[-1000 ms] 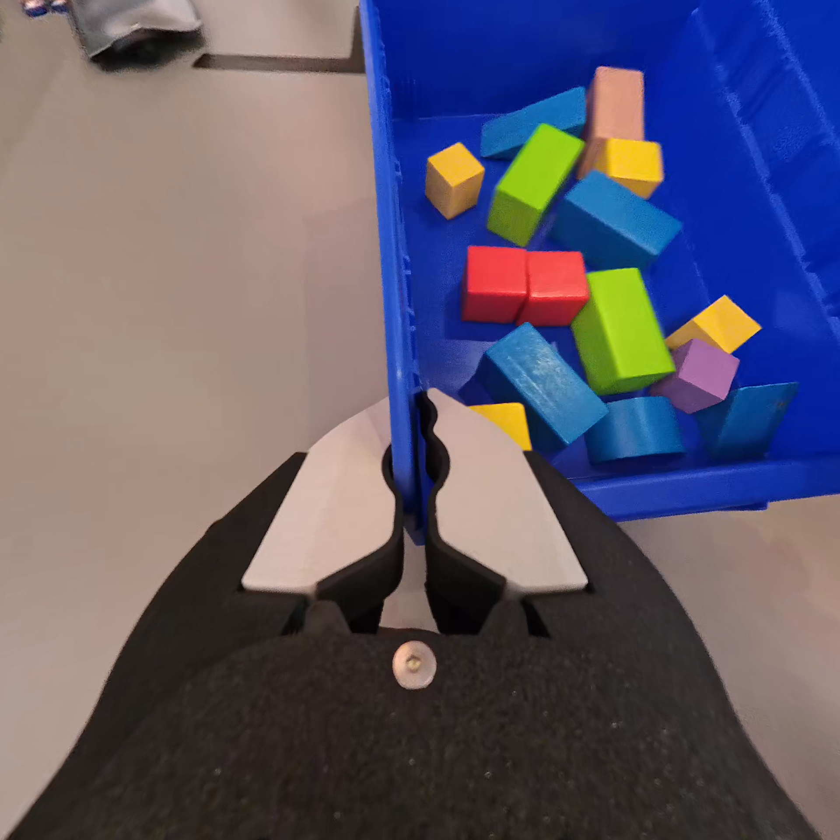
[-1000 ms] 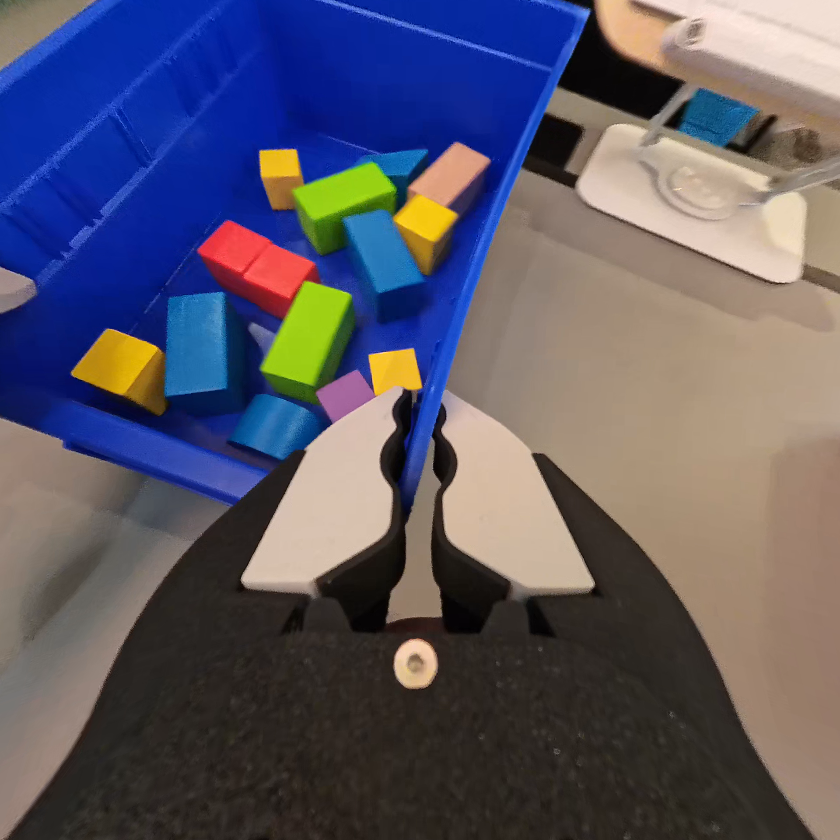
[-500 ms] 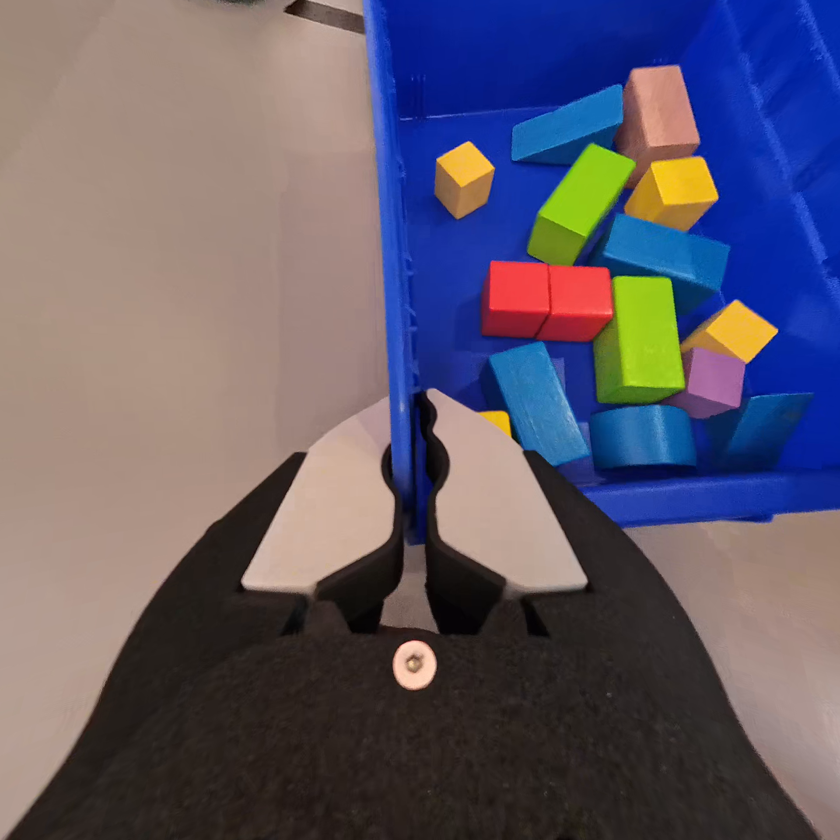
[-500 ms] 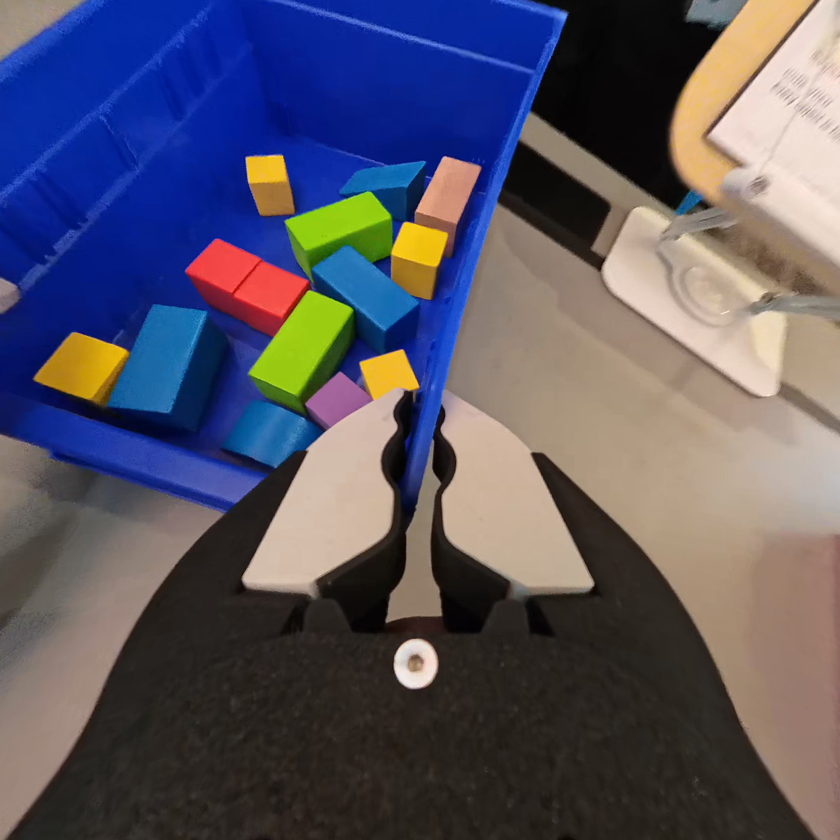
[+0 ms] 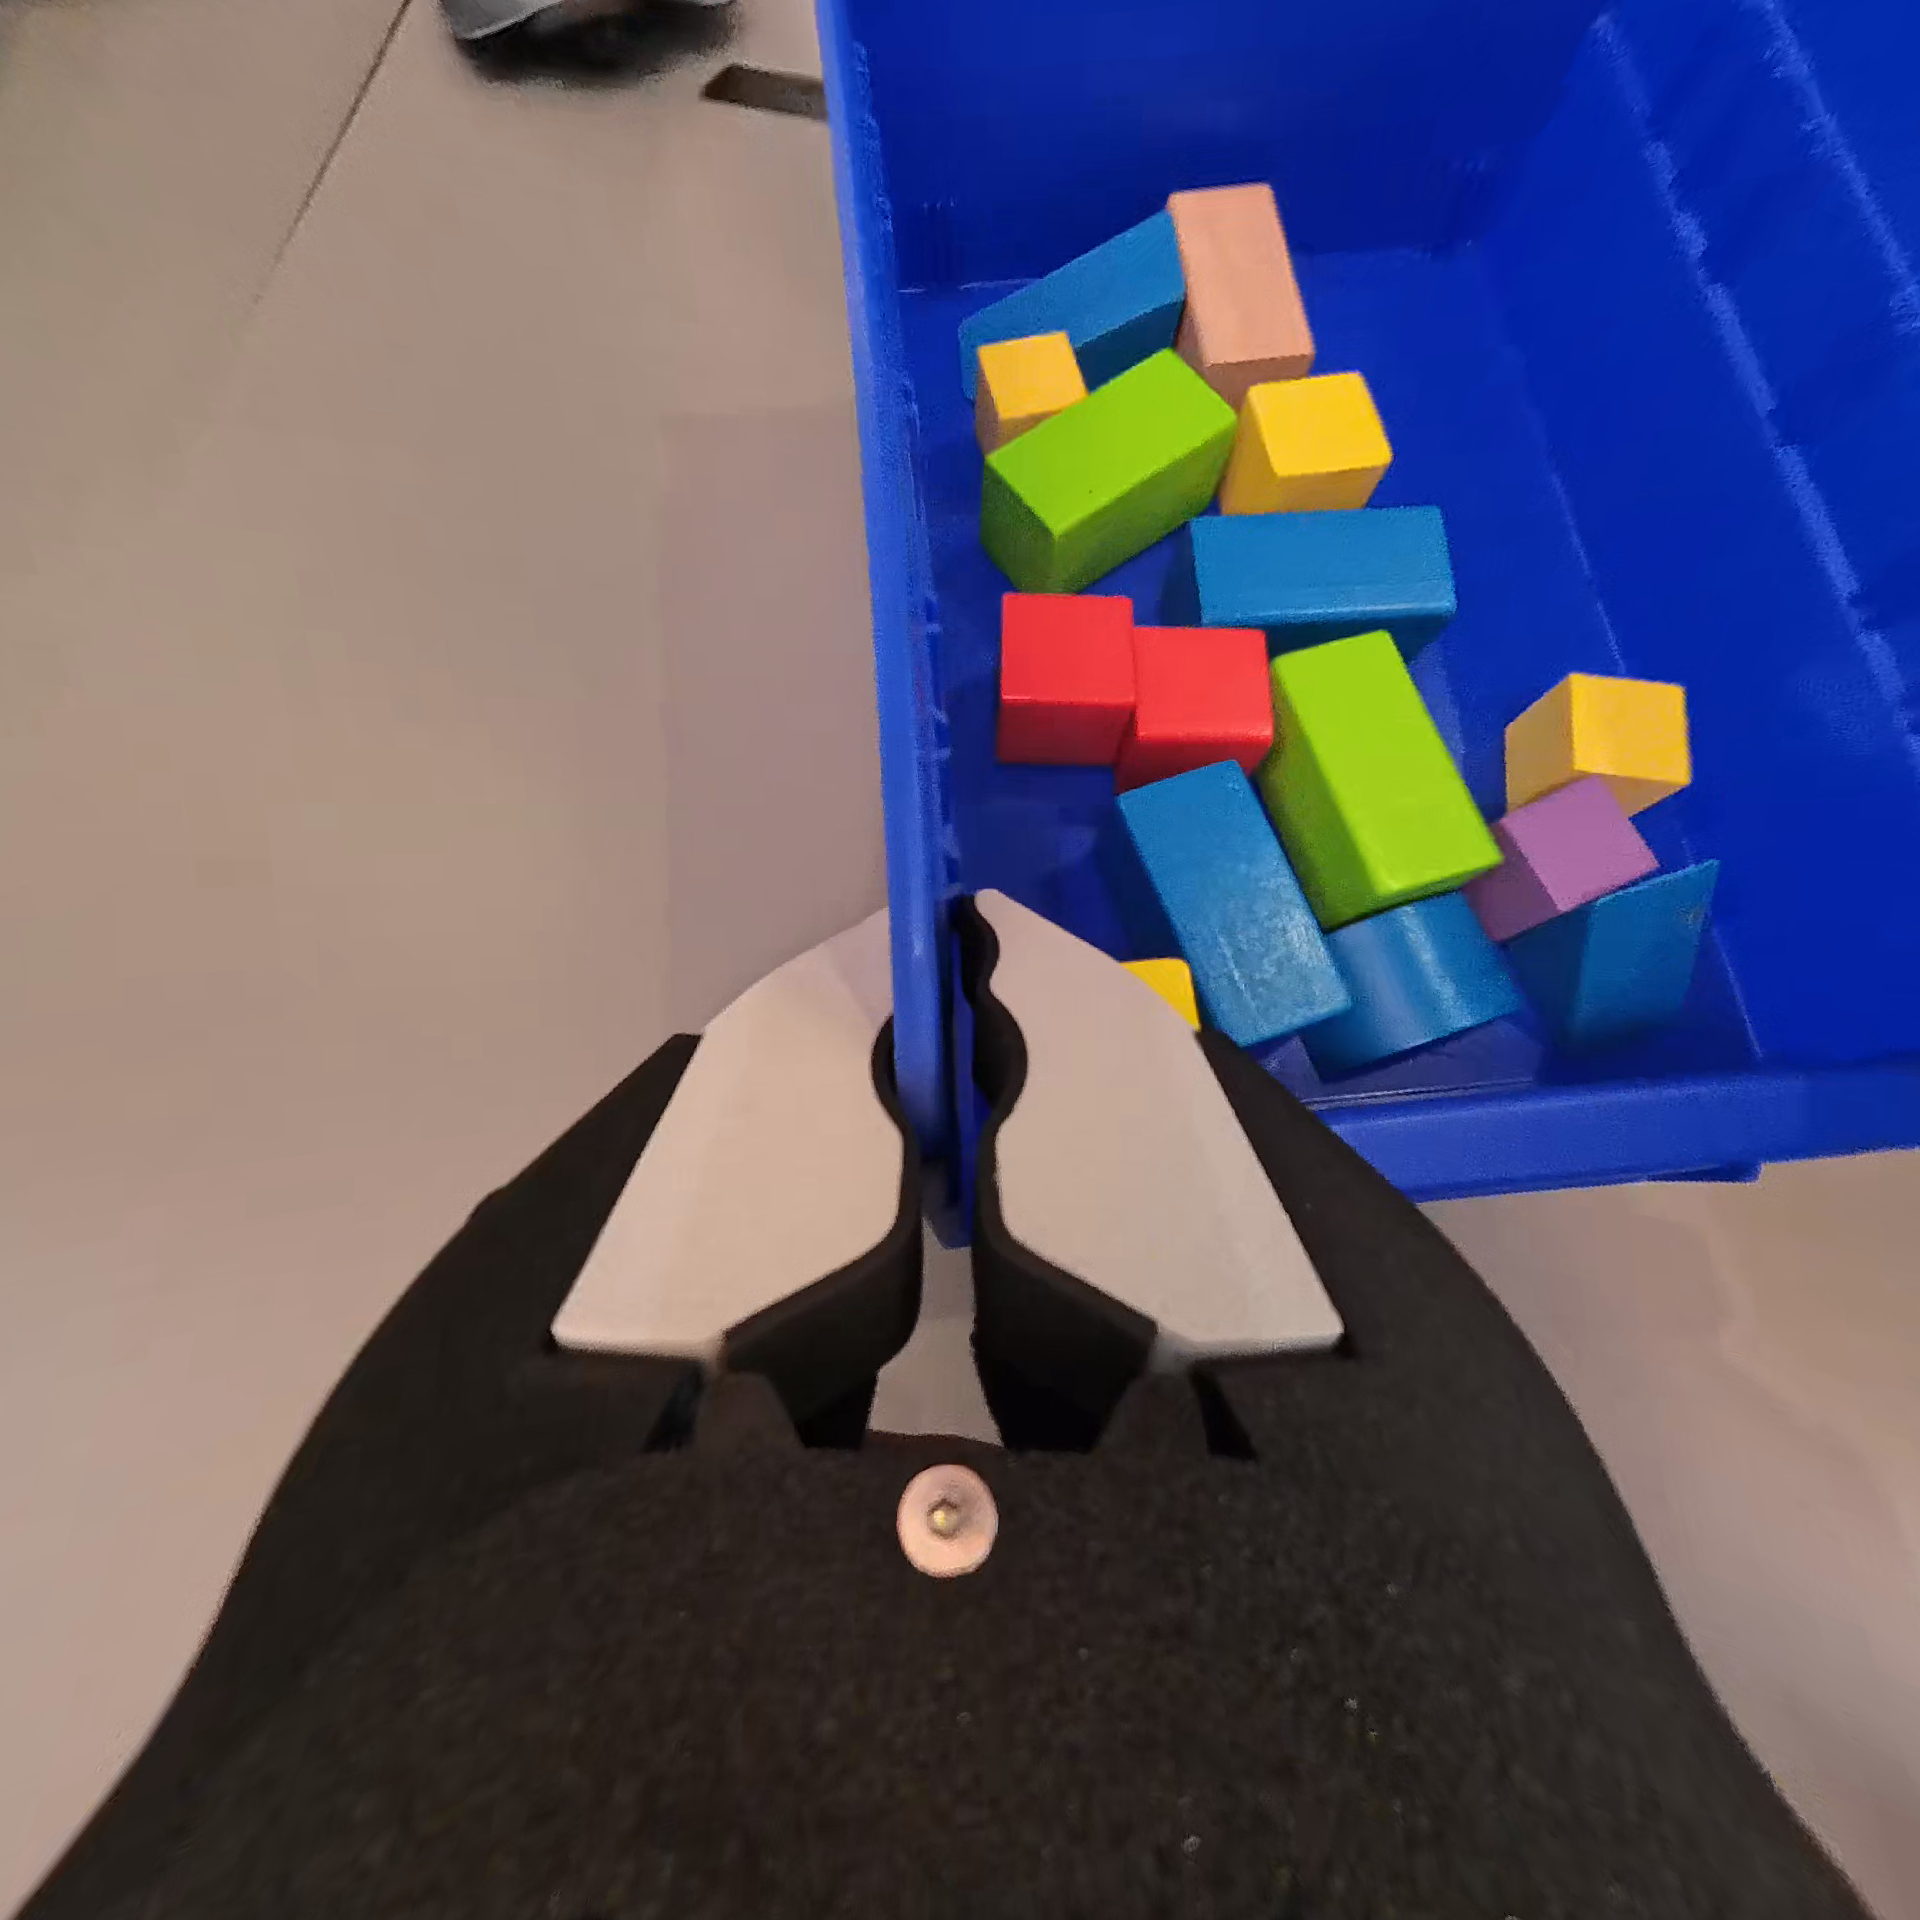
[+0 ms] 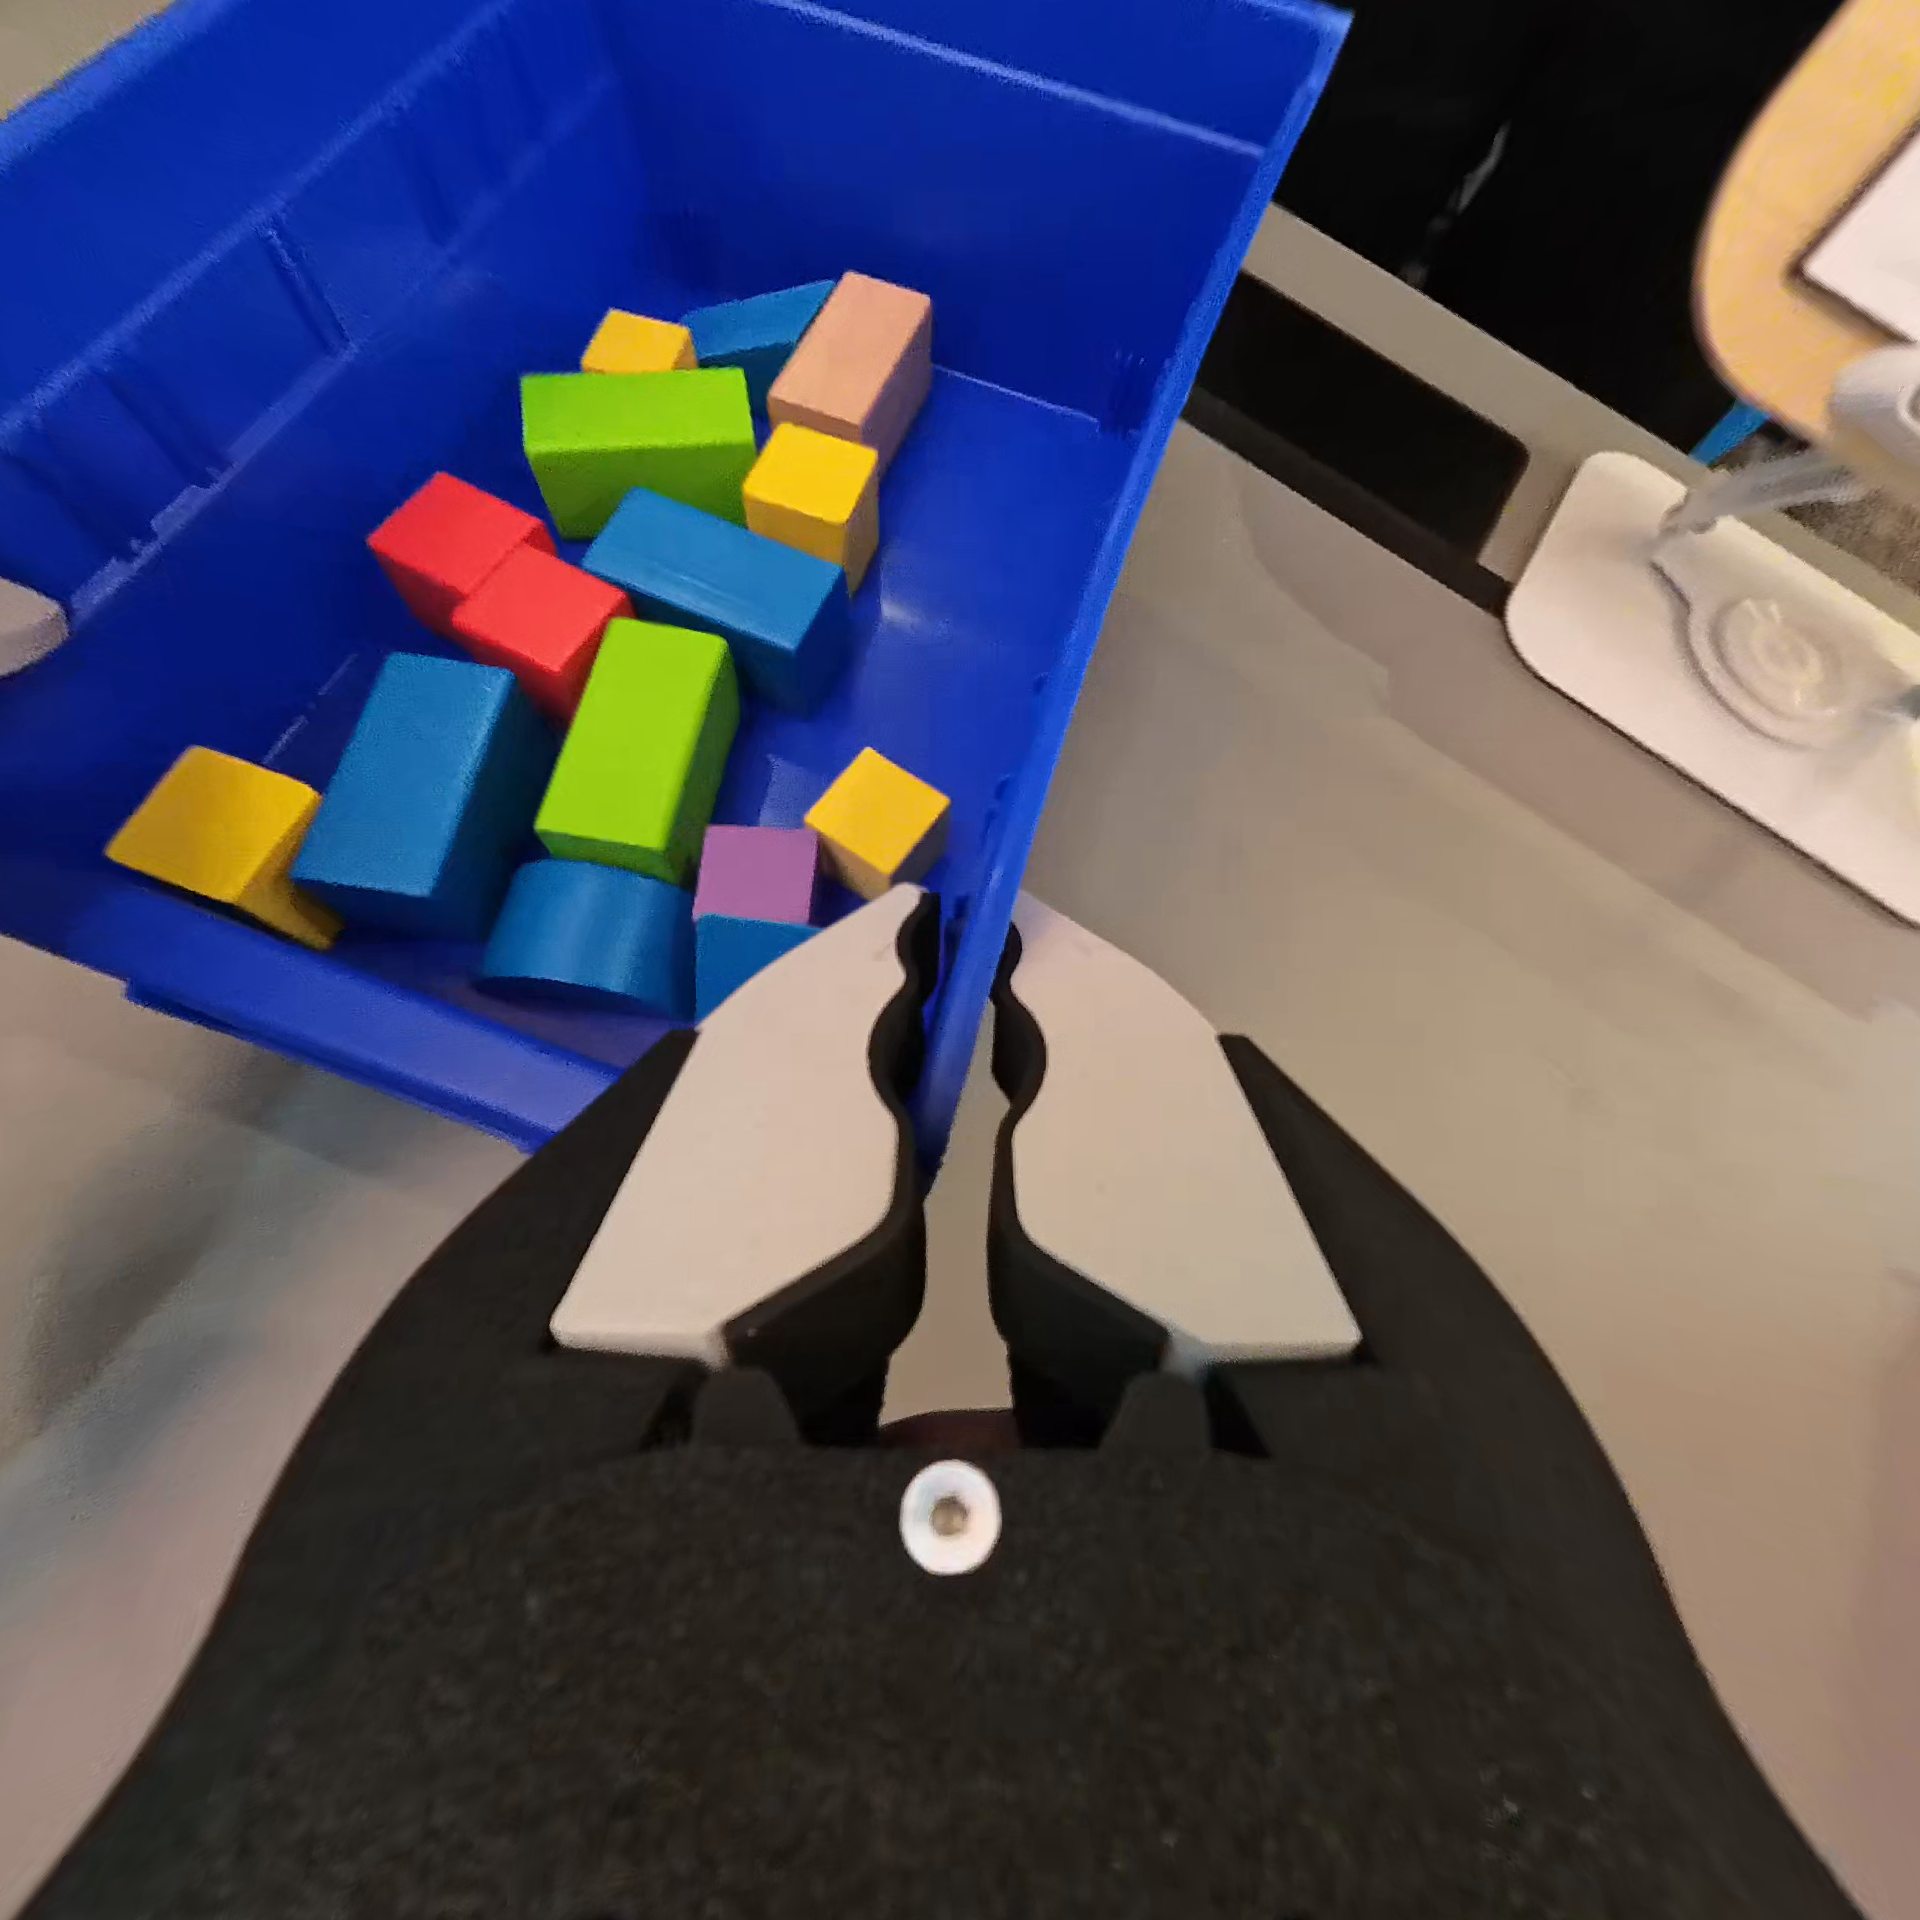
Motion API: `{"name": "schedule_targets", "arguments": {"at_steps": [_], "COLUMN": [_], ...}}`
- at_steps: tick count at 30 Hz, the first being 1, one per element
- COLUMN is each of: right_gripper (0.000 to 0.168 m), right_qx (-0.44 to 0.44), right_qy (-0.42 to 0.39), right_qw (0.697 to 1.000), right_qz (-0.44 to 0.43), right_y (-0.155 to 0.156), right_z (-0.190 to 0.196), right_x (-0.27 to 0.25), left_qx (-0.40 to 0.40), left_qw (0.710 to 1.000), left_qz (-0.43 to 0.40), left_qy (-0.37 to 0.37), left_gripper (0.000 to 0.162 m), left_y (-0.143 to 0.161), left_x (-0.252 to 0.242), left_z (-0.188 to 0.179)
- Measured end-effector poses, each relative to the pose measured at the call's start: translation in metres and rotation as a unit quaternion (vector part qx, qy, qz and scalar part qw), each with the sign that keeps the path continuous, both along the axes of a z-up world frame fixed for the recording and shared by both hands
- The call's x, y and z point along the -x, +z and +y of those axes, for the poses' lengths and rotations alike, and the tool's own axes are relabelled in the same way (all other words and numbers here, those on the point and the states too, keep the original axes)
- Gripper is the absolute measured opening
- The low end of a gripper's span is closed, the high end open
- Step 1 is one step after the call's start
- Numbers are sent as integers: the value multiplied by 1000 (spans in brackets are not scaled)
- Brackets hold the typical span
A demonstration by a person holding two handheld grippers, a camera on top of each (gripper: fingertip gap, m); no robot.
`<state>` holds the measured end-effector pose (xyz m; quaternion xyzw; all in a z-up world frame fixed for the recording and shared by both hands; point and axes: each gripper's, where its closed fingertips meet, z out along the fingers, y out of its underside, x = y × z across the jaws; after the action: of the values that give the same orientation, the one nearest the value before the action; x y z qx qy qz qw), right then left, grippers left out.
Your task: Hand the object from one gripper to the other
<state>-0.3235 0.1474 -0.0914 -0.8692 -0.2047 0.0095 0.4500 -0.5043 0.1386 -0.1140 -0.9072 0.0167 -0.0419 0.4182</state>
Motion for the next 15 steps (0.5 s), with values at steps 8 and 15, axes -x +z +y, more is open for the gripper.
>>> {"name": "schedule_targets", "arguments": {"at_steps": [8, 15], "right_gripper": [6, 7], "right_qx": [20, -12], "right_qy": [-36, 1], "right_qw": [997, 1000], "right_qz": [64, 10], "right_y": [-17, -6], "right_z": [4, -3], "right_x": [-44, 1], "left_qx": [-34, -16], "left_qw": [996, 1000], "left_qz": [76, 19], "left_qy": [-45, -7], "left_gripper": [3, 3], "left_y": [16, -5], "left_x": [-40, 1], "left_z": [1, -5]}}
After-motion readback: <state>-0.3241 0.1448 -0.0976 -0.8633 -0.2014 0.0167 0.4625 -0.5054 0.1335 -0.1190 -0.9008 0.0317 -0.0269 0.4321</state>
